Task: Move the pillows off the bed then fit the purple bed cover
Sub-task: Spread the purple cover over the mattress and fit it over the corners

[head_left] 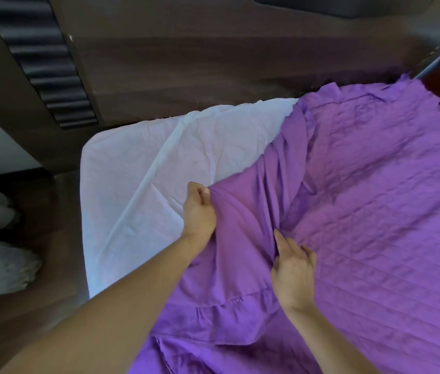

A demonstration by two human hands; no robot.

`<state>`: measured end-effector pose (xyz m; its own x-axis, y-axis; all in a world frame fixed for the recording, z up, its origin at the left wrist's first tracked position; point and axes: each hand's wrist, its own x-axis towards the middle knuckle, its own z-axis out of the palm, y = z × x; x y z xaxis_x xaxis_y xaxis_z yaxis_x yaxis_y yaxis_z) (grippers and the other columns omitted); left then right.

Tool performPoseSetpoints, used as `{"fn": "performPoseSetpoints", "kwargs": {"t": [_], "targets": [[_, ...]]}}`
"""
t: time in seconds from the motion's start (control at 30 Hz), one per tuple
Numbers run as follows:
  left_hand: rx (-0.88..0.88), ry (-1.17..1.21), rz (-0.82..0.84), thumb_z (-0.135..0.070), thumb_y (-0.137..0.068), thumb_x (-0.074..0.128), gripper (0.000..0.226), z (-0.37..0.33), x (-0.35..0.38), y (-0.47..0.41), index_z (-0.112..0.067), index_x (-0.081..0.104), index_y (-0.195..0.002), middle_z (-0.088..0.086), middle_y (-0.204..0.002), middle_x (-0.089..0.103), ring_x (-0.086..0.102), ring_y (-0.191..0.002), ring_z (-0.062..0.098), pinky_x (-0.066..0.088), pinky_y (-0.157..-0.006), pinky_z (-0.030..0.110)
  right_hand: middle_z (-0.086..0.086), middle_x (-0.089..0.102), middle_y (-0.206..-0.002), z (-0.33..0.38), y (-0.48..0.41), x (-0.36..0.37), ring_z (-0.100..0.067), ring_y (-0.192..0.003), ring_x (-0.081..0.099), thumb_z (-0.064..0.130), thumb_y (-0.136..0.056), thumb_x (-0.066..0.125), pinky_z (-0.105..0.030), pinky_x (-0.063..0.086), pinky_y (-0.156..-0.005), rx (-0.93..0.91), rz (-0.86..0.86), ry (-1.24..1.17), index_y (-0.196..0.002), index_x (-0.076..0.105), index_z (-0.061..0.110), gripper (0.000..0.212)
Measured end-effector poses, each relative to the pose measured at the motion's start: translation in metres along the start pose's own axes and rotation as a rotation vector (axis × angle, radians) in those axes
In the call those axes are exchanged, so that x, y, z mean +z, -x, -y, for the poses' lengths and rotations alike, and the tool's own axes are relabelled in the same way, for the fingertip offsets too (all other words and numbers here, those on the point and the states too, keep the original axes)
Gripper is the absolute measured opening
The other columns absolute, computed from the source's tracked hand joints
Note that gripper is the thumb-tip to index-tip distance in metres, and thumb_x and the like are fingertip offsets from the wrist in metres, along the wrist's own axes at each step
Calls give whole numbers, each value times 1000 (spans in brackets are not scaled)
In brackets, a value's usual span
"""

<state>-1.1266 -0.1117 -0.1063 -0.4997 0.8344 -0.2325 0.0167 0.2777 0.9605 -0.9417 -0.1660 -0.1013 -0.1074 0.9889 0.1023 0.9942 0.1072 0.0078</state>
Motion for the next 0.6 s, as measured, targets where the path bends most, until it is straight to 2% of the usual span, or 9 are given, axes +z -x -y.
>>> {"fn": "performPoseSetpoints", "kwargs": {"t": [0.13, 0.23, 0.3, 0.37, 0.43, 0.47, 0.53, 0.6], "targets": [[17, -84, -106, -7, -97, 33, 12, -1, -31, -19, -10, 39, -86, -5, -66, 43, 42, -67, 18, 30, -65, 24, -3, 59, -74, 17, -8, -9, -26, -67, 59, 5, -63, 32, -37, 35, -86, -83, -79, -91, -115, 65, 7, 62], [24, -104, -180, -7, -95, 32, 12, -2, -58, -34, -11, 38, -87, -4, -66, 44, 44, -69, 21, 36, -68, 31, -3, 60, -78, 37, -22, -20, -20, -76, 52, 3, -63, 35, -35, 36, -86, -131, -126, -222, -118, 63, 7, 61], [-47, -67, -233, -5, -94, 30, 13, -2, -77, -45, -12, 39, -87, -4, -69, 43, 43, -71, 20, 39, -68, 33, -5, 62, -81, 54, -33, -30, -19, -81, 50, -3, -62, 41, -34, 36, -85, -159, -150, -330, -118, 62, 6, 61], [-151, 7, -251, -2, -91, 27, 21, 1, -95, -57, -15, 39, -81, -3, -71, 41, 41, -69, 18, 37, -59, 30, -10, 66, -87, 74, -45, -39, -18, -88, 50, -10, -59, 47, -32, 35, -85, -202, -162, -397, -118, 62, 3, 63], [-220, 77, -235, 3, -85, 24, 30, 3, -114, -65, -19, 36, -69, 1, -68, 38, 36, -65, 17, 30, -51, 26, -14, 68, -98, 97, -56, -50, -20, -102, 54, -11, -60, 46, -29, 32, -87, -241, -122, -449, -122, 60, 3, 65], [-247, 112, -224, 3, -83, 24, 32, 2, -124, -68, -19, 37, -65, 5, -68, 38, 35, -64, 18, 29, -52, 25, -16, 66, -107, 109, -62, -57, -22, -111, 55, -12, -63, 44, -29, 31, -89, -244, -71, -482, -127, 57, 4, 67], [-316, 171, -182, -1, -88, 27, 34, -2, -143, -69, -19, 45, -67, 7, -72, 42, 40, -67, 19, 35, -59, 29, -14, 57, -128, 135, -72, -70, -22, -130, 45, -14, -74, 41, -32, 29, -97, -252, 57, -544, -137, 45, 8, 68], [-344, 69, -64, -14, -99, 32, 29, -8, -163, -65, -18, 51, -78, 7, -81, 50, 47, -78, 21, 41, -70, 35, -10, 48, -139, 158, -83, -80, -19, -137, 34, -11, -83, 40, -36, 27, -103, -280, 147, -559, -144, 33, 12, 65]]}}
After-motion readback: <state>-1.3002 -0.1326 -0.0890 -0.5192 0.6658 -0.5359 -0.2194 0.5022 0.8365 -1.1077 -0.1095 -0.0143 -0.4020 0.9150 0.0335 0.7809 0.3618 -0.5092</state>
